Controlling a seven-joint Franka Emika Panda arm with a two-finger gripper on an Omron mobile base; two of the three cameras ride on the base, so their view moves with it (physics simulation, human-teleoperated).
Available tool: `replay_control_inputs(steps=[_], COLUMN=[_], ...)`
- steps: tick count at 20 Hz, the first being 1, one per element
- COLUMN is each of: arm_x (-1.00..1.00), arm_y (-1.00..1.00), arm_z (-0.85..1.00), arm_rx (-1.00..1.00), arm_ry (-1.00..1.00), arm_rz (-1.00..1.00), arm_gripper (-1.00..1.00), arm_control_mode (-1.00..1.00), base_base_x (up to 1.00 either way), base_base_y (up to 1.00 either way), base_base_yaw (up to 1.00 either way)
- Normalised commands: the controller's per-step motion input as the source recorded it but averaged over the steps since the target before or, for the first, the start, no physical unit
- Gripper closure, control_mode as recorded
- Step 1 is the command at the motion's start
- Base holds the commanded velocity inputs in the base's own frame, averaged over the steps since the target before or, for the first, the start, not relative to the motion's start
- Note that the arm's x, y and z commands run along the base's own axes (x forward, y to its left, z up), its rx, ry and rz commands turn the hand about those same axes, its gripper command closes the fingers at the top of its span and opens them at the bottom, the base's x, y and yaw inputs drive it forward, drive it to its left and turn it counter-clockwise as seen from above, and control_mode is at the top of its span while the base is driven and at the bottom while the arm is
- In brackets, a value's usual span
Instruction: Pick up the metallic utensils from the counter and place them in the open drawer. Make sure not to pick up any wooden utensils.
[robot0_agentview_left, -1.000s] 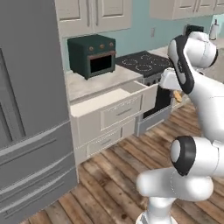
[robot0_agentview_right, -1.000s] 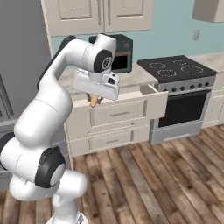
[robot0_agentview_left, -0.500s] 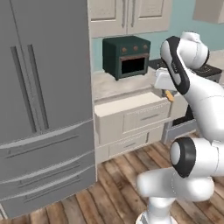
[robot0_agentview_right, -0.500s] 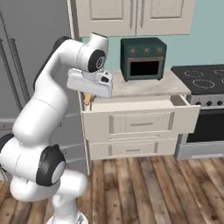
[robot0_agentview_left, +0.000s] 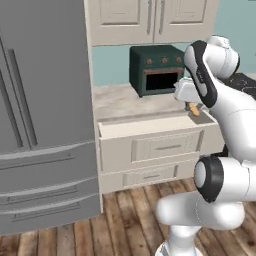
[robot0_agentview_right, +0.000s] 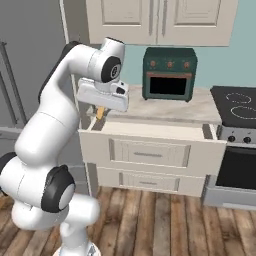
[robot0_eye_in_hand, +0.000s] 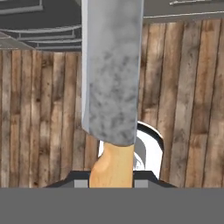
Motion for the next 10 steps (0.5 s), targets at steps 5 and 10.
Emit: replay_control_inputs(steps=[5,10], arm_x=[0.00,0.00], arm_y=[0.00,0.00], arm_z=[0.00,0.00], arm_rx=[0.00,0.00], arm_ry=[0.00,0.00], arm_rz=[0.00,0.00], arm_gripper=[1.00,1.00], arm_control_mode=[1.00,1.00], base_base_x=[0.68,0.57], base_base_y=[-0.89,-0.65], base_base_yaw=[0.25,0.17])
